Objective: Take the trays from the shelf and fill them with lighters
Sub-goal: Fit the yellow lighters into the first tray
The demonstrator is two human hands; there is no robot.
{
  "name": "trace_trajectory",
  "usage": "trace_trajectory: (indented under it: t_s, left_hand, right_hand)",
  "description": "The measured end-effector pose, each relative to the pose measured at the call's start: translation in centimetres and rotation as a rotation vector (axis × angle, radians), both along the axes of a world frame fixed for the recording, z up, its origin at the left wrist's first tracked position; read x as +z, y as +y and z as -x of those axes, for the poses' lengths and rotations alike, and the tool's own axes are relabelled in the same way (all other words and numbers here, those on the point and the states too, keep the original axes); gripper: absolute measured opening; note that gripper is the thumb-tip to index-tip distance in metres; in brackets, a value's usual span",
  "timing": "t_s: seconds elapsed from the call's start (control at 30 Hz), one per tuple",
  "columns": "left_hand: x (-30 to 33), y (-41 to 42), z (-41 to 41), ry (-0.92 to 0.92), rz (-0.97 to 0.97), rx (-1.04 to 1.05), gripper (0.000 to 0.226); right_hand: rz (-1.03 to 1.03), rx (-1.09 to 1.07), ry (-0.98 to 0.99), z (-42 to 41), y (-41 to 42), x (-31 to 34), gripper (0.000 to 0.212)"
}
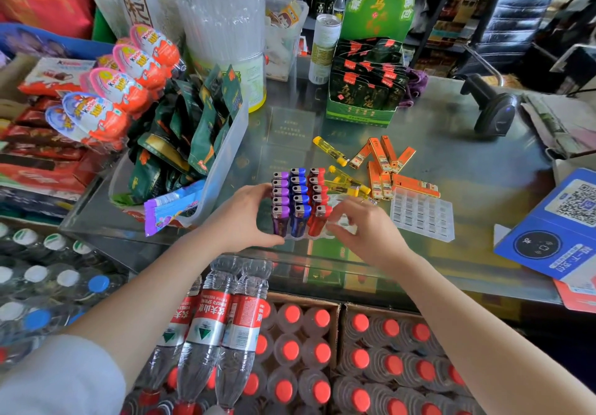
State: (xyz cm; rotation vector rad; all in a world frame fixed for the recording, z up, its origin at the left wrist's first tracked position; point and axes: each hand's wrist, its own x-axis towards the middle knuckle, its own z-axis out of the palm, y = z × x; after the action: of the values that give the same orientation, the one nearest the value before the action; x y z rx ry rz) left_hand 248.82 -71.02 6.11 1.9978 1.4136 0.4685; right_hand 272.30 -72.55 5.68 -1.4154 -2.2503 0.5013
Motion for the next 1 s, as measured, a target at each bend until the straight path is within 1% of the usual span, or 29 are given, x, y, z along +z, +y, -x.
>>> trace_trajectory:
  t_s: [0.07,0.1,0.17,0.23,0.3,0.4,0.53,0.7,0.77,0.87,1.0]
  left_hand:
    - [0.3,-0.7,0.3,-0.003,-0.024,0.02,0.06]
    - [0.4,-1.0,0.4,0.003,-0.036,0.026,0.062]
    - [0.4,-1.5,0.7,0.014,-0.036,0.035,0.068]
    - [0.1,-1.7,0.9,0.017,-0.006,0.052,0.076]
    - [-0.3,-1.8,1.0,0.012,0.009,0.067,0.081]
    - [-0.4,-2.0,1.0,0.01,0.018,0.077,0.082]
    - [-0.3,-2.1,0.9,0.002,0.014,0.067,0.08]
    - [-0.2,-1.9,1.0,0.002,-0.002,0.067,0.079]
    - [-0.2,-2.0,1.1,0.012,-0.012,0.059,0.08]
    - [-0.6,-2.1,1.4,0.023,-0.007,0.063,0.081]
    - [-1.1,-2.4,1.7,0.009,0.004,0.049,0.077]
  right_hand:
    - [-0.038,-0.062,0.093,-0.1,0.8,0.4,0.005]
    - [-0.067,-0.125,0.089,0.0,1.3,0.5,0.008]
    - [-0.093,-0.277,0.011,0.0,2.5,0.2,0.017]
    - [-0.035,-0.361,-0.068,0.1,3.5,-0.1,0.027]
    - [0.036,-0.359,-0.123,0.3,4.1,-0.3,0.031]
    - [0.075,-0.342,-0.149,0.5,4.6,-0.2,0.029]
    - [0.095,-0.298,-0.195,0.5,4.7,0.1,0.02]
    - [0.186,-0.267,-0.275,0.5,5.1,0.5,0.018]
    - [0.234,-0.273,-0.279,0.5,5.2,1.0,0.015]
    - [0.284,-0.265,-0.254,0.6,4.8,1.3,0.019]
    - [0.259,-0.267,-0.221,1.2,3.7,1.0,0.017]
